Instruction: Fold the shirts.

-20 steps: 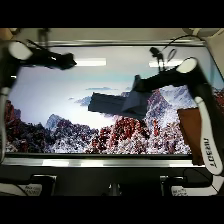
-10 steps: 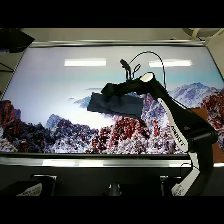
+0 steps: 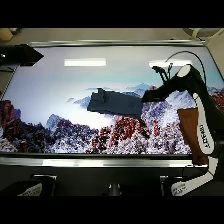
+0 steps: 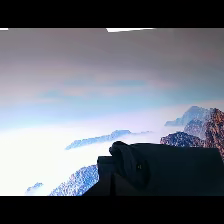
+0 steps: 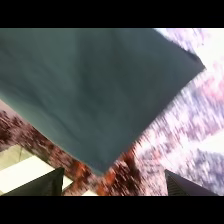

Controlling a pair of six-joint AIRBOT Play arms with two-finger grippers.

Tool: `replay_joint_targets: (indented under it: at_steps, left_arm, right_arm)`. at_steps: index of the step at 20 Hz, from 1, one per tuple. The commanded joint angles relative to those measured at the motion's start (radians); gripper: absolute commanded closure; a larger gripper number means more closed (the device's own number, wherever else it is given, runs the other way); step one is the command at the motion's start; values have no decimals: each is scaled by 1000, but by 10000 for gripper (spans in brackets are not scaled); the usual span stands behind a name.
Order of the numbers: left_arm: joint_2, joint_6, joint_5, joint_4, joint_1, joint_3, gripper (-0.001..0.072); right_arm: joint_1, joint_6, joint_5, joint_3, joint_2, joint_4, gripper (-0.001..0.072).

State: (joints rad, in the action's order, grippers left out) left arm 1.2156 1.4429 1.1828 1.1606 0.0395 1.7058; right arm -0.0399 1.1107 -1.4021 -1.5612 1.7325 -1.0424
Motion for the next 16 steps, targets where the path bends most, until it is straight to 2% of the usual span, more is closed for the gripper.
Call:
replay_joint_targets:
  at_steps: [1,4,7,8,11,12,14,16]
  left_arm:
    - [-1,-3,-5,0,-1,-11,686]
    - [-1,-3,-4,-9,2,-11,685]
    - [0,-3,-5,-8,19,-11,685]
    - [0,-3,-8,-8,26,-12,685]
    - [0,-3,-45,-8,43,-12,685]
    - [0,-1,-50,-8,44,-12,685]
    - [0,1,-49,-7,45,-12,685]
    - [0,0,-49,-6,45,-12,685]
  right_arm:
    - [-62,29,79,160,-6,45,26]
    - [-61,-2,212,269,38,318,49]
    - [-61,-19,233,277,89,463,210]
    - [-61,-24,234,277,97,480,232]
    - [-61,-35,240,277,101,488,521]
    - [-64,-59,234,276,101,506,697]
    - [-93,-179,176,233,93,573,699]
    - [-147,-192,97,139,67,565,699]
